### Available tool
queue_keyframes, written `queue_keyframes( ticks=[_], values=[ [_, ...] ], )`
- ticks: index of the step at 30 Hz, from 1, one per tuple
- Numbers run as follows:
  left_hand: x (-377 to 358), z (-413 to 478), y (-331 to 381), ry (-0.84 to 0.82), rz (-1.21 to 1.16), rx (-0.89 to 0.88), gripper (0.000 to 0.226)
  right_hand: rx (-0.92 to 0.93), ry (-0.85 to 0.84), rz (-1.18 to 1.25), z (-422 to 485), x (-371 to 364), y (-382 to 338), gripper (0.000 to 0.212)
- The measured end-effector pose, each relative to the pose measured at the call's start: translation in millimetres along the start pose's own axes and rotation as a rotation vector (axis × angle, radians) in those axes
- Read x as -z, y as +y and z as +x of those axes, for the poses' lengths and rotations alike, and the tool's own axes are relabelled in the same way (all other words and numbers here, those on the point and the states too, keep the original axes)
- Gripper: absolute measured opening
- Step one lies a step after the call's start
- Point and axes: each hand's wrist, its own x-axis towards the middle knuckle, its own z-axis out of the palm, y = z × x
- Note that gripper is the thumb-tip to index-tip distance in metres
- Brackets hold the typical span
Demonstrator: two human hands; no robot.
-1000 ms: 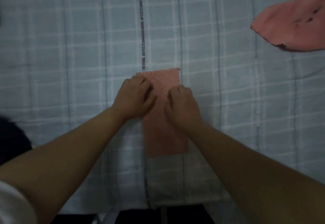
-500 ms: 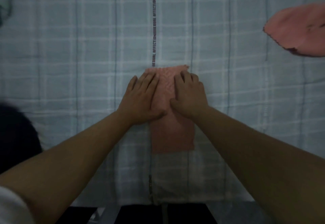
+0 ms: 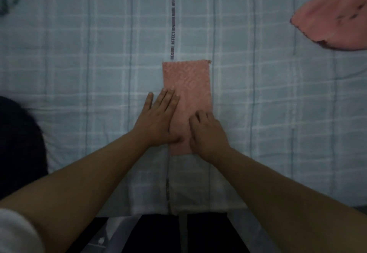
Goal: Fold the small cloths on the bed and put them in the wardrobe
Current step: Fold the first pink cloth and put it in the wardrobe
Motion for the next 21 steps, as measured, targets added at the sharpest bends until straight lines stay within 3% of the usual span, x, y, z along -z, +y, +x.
queue_keyframes(
  ticks=[4, 7, 10, 14, 17, 19, 21],
  values=[
    [-3, -22, 10, 0.11, -0.004, -0.044, 0.126, -0.012, 0.125, 0.03, -16, 0, -4, 0.028],
    [-20, -43, 14, 0.067, 0.024, -0.064, 0.122, 0.001, 0.087, 0.007, -30, -11, -3, 0.025],
    [-34, -52, 15, 0.003, 0.014, -0.029, 0.122, -0.014, 0.017, -0.023, -38, -28, -4, 0.034],
    [-32, -52, 22, 0.037, -0.077, 0.003, 0.125, -0.053, 0.042, 0.051, -41, -33, -7, 0.04],
    [-26, -64, 31, 0.179, -0.38, 0.189, 0.111, -0.21, 0.168, 0.259, -46, -29, -10, 0.038],
    [-26, -68, 37, 0.268, -0.634, 0.415, 0.086, -0.449, 0.226, 0.464, -45, -26, -9, 0.036],
    [-26, -68, 42, 0.227, -0.903, 0.634, 0.066, -0.708, 0.168, 0.655, -41, -23, -7, 0.033]
  ],
)
